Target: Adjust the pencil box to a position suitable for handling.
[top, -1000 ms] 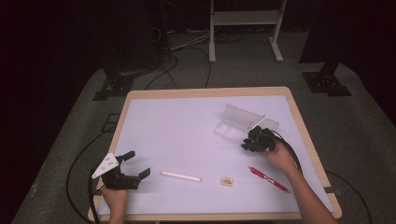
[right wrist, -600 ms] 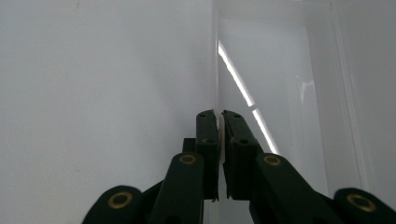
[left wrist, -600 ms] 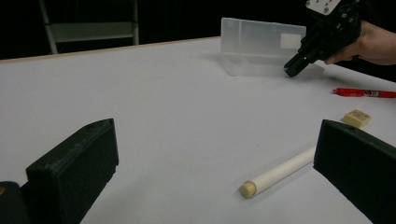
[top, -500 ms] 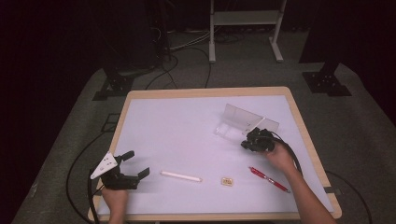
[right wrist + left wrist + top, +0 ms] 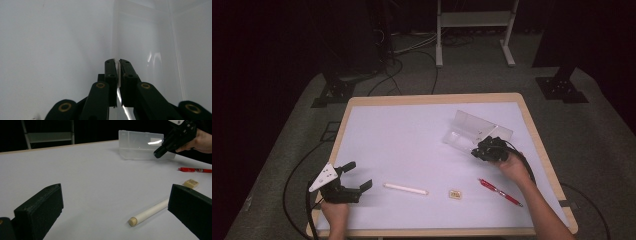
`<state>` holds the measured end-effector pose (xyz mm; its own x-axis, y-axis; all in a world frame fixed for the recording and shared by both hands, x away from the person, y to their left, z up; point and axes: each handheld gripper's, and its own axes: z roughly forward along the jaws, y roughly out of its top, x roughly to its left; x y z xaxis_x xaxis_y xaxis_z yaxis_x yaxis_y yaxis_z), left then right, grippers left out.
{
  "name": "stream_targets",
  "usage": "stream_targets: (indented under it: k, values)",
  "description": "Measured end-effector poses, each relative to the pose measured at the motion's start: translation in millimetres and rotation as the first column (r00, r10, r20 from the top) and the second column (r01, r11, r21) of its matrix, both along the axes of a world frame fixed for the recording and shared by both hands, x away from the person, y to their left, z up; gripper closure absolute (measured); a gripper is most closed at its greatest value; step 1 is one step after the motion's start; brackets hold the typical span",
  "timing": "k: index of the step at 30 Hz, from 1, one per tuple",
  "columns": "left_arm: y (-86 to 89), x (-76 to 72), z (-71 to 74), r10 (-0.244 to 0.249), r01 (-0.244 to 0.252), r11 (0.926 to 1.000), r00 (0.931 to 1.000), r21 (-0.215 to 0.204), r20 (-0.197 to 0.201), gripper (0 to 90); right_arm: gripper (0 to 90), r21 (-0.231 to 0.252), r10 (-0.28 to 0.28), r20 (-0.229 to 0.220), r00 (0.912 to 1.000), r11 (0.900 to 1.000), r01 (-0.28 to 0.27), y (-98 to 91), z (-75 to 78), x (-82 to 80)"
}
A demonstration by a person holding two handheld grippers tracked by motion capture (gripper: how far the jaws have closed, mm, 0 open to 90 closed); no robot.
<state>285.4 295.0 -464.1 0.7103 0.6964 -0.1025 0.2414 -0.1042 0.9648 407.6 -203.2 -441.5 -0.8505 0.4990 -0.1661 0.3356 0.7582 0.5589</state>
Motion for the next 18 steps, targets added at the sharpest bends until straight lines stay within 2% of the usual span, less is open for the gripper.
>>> stream_targets:
  k: [8,18]
  values:
    - [-0.1,0.0,0.0,0.002,-0.002,1.0000,1.0000,0.000,-0.001,0.0,85.0,0.037,0.019,0.032,0.9993,0.9991,-0.020,1.5,11.4,-6.9]
    - [0.1,0.0,0.0,0.002,-0.002,1.0000,1.0000,0.004,-0.001,0.0,84.8,0.050,0.115,0.050,0.9921,0.9918,-0.118,24.8,25.4,-19.3]
